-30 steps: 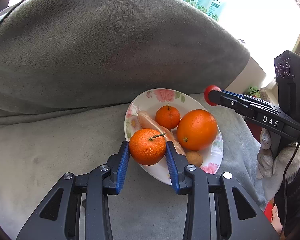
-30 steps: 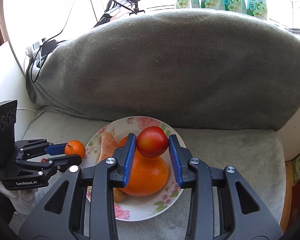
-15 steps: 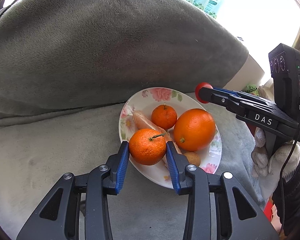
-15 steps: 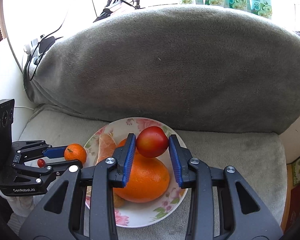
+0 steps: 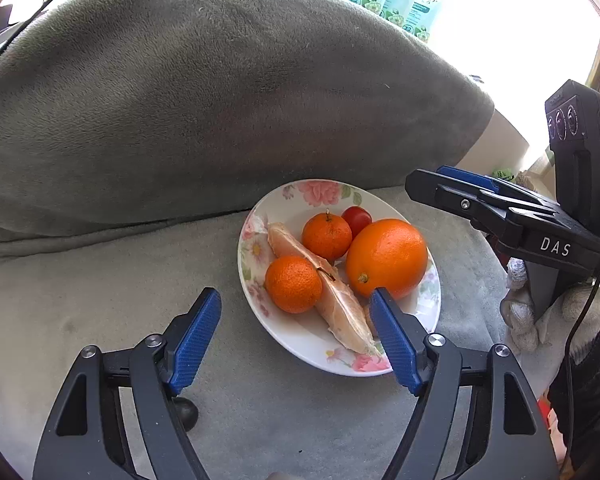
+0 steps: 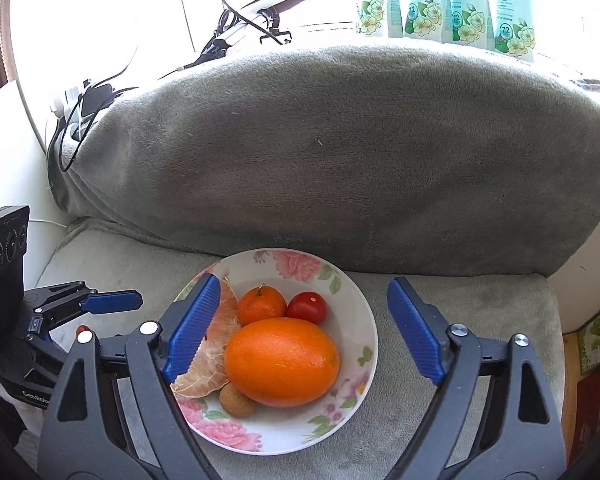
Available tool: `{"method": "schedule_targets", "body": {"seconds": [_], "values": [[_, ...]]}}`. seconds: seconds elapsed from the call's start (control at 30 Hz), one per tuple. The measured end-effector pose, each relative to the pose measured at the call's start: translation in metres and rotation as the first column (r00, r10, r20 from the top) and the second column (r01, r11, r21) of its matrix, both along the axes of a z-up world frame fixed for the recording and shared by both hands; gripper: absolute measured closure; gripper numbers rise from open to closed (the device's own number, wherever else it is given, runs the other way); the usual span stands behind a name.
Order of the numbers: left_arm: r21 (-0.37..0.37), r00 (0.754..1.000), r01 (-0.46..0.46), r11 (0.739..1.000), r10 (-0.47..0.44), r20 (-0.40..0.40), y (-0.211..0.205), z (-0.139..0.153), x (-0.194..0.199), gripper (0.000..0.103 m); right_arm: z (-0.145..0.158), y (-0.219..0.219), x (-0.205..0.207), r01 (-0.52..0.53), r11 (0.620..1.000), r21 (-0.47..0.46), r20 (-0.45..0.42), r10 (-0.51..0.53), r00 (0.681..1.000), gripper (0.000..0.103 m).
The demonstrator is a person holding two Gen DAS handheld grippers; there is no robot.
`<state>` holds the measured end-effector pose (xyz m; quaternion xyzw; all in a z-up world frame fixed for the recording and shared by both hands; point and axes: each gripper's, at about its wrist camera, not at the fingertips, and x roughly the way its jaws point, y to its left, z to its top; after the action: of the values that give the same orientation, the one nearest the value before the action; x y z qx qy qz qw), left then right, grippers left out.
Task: Organize fruits
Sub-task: 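Lower both fruits onto the plate and open both tools, then move both tools away from the plate toward the remaining loose fruits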
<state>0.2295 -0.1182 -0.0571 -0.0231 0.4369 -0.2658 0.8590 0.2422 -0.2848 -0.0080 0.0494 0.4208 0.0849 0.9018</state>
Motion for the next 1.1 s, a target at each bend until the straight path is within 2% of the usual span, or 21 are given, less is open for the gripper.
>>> {"method": "schedule_targets", "body": {"seconds": [0.13,0.3,1.1], "values": [[0.033,1.000,0.003,0.999,-0.004,0.014,-0.004,0.000,-0.002,0.026,0.001,0.002,-0.001,0.006,1.000,-0.009,-0.002,-0.006,1.000,0.010],[0.039,1.000,0.004,0.999,-0.005,0.021,-0.004,0.002,-0.005,0.026,0.005,0.004,-0.004,0.007,1.000,-0.011,0.000,-0.007,1.000,0.009],[0.011,0.996,-0.042,0.999,0.041,0.084,0.023,0.032,-0.040,0.026,0.044,0.018,-0.052,-0.005,1.000,0.004,0.070,0.005,0.998,0.009]]}}
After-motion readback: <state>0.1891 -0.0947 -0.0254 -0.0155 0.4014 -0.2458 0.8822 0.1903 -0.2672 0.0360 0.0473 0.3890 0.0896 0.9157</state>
